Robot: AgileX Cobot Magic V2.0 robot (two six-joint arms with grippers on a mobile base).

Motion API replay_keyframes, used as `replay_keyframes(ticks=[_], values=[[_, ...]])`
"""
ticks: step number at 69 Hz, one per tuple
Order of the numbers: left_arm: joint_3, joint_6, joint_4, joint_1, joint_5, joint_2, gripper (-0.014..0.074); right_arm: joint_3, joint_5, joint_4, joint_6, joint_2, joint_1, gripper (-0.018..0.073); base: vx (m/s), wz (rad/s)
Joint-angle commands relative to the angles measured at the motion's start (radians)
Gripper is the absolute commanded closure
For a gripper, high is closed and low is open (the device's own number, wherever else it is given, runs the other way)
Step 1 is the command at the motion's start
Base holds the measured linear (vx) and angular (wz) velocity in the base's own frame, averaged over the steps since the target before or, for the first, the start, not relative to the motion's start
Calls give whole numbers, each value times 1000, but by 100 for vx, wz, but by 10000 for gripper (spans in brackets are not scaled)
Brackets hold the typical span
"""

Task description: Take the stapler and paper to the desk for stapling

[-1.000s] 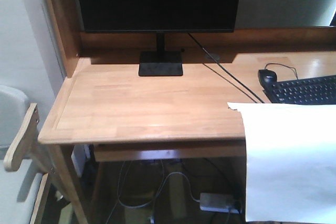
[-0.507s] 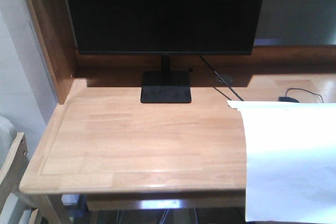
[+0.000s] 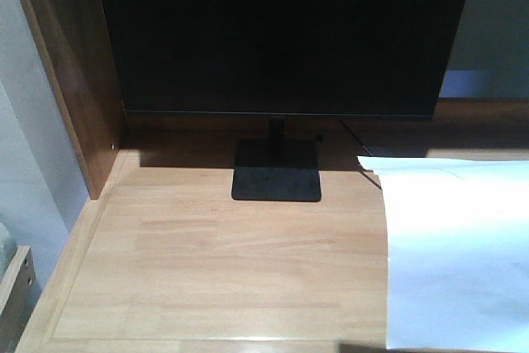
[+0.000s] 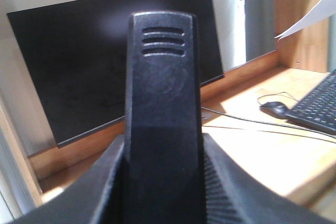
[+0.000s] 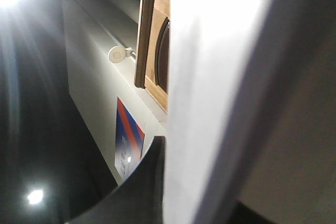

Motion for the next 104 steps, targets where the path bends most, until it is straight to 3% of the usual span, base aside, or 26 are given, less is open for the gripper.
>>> replay_keyframes(ticks=[1,104], values=[[-27,-6,-15,-9,-115,16,603,-26,-45,8,-6,12,-2,565,17,6],[-27,-6,-15,-9,-115,16,603,-26,-45,8,-6,12,-2,565,5,1]])
